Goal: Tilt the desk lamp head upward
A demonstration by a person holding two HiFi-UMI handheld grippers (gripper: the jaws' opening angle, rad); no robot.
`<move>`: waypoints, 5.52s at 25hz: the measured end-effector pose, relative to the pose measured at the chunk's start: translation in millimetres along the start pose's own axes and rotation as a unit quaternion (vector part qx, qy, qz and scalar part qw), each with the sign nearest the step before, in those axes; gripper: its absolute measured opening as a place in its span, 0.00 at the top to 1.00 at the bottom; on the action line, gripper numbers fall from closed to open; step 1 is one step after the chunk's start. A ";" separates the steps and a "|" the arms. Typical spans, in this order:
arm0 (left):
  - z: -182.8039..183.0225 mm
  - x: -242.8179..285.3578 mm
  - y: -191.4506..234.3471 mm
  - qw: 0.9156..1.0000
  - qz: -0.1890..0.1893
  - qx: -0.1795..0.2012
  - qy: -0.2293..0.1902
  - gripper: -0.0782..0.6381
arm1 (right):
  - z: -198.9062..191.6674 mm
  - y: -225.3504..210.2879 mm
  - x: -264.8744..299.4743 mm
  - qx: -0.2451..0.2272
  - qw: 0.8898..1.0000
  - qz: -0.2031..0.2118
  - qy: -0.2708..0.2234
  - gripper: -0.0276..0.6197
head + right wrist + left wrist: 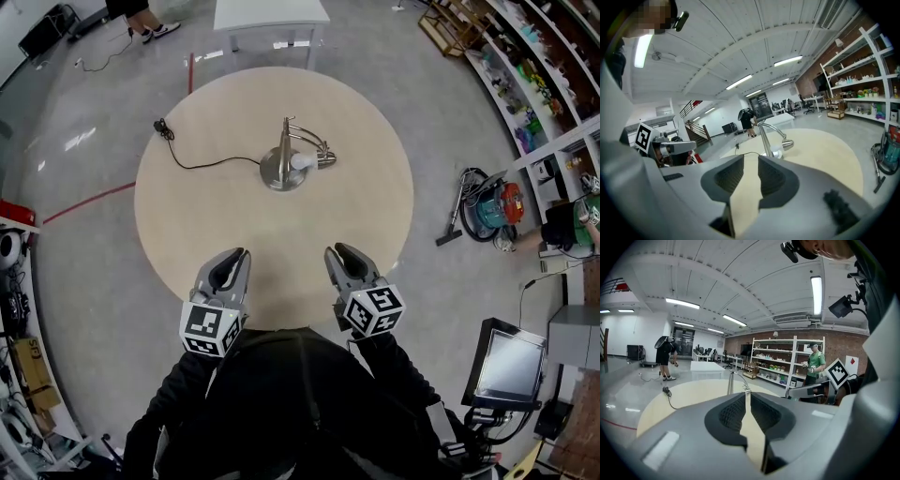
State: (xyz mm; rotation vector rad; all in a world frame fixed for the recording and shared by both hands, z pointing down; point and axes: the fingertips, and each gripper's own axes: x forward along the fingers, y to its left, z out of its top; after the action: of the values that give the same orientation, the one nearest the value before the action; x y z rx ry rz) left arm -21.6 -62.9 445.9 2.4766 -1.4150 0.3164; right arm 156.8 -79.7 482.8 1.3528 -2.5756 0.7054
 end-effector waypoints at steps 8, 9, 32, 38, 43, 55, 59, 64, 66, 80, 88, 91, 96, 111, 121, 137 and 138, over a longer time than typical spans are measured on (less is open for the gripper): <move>46.6 19.7 141.3 0.998 0.036 -0.018 -0.053 0.82 | 40.3 -38.6 50.0 0.030 0.997 -0.070 -0.009 0.80; 49.3 25.1 152.0 0.998 0.034 -0.018 -0.054 0.81 | 44.0 -40.2 57.7 0.030 0.997 -0.076 -0.009 0.80; 48.3 192.5 115.4 0.998 -0.046 0.049 0.009 0.59 | 34.0 -153.9 171.1 0.171 0.981 -0.095 -0.007 0.48; 24.1 233.3 107.8 0.995 -0.066 0.054 0.045 0.57 | 13.4 -171.6 196.7 0.195 0.976 -0.095 0.009 0.44; 13.4 249.6 95.1 0.993 -0.079 0.061 0.065 0.57 | -7.9 -174.5 206.1 0.258 0.962 -0.084 0.014 0.44; -4.4 293.7 88.3 0.990 -0.086 0.071 0.081 0.57 | -20.9 -191.6 242.4 0.323 0.944 -0.066 -0.007 0.45; -9.0 299.4 87.6 0.990 -0.087 0.068 0.084 0.60 | -21.2 -193.7 248.5 0.336 0.940 -0.061 -0.015 0.45; -4.7 296.3 85.7 0.991 -0.085 0.053 0.084 0.63 | -14.5 -183.3 249.9 0.359 0.932 -0.042 -0.036 0.45; 0.8 286.5 86.2 0.992 -0.078 0.056 0.087 0.69 | -10.1 -172.0 247.0 0.363 0.930 -0.034 -0.041 0.45; -4.4 297.4 83.4 0.990 -0.074 0.073 0.096 0.71 | -4.9 -186.9 242.1 0.351 0.934 -0.050 -0.039 0.48; -15.1 306.4 86.9 0.991 -0.069 0.068 0.091 0.71 | 3.0 -203.5 234.8 0.303 0.950 -0.072 -0.033 0.48; -17.7 310.7 87.7 0.991 -0.073 0.067 0.094 0.71 | 7.0 -209.2 232.9 0.291 0.953 -0.083 -0.034 0.48; -23.7 318.1 87.3 0.990 -0.078 0.063 0.098 0.71 | 12.8 -219.6 227.4 0.264 0.958 -0.104 -0.031 0.48; -22.1 320.3 85.4 0.991 -0.085 0.049 0.096 0.70 | 48.9 -226.0 205.0 0.185 0.971 -0.150 -0.022 0.49; -19.7 297.0 85.9 0.991 -0.079 0.047 0.099 0.70 | 80.0 -200.1 182.1 0.119 0.980 -0.161 -0.021 0.48; -31.1 315.2 84.5 0.990 -0.079 0.053 0.108 0.70 | 115.1 -204.3 172.1 0.009 0.981 -0.195 0.001 0.49; -32.0 316.9 83.3 0.989 -0.080 0.057 0.109 0.70 | 118.6 -204.6 170.9 -0.002 0.980 -0.198 0.003 0.48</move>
State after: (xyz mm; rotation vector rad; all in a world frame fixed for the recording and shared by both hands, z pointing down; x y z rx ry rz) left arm 62.7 -347.9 587.6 2.5336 -1.1328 0.6291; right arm 232.6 -360.6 505.3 1.7828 -2.1942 0.6291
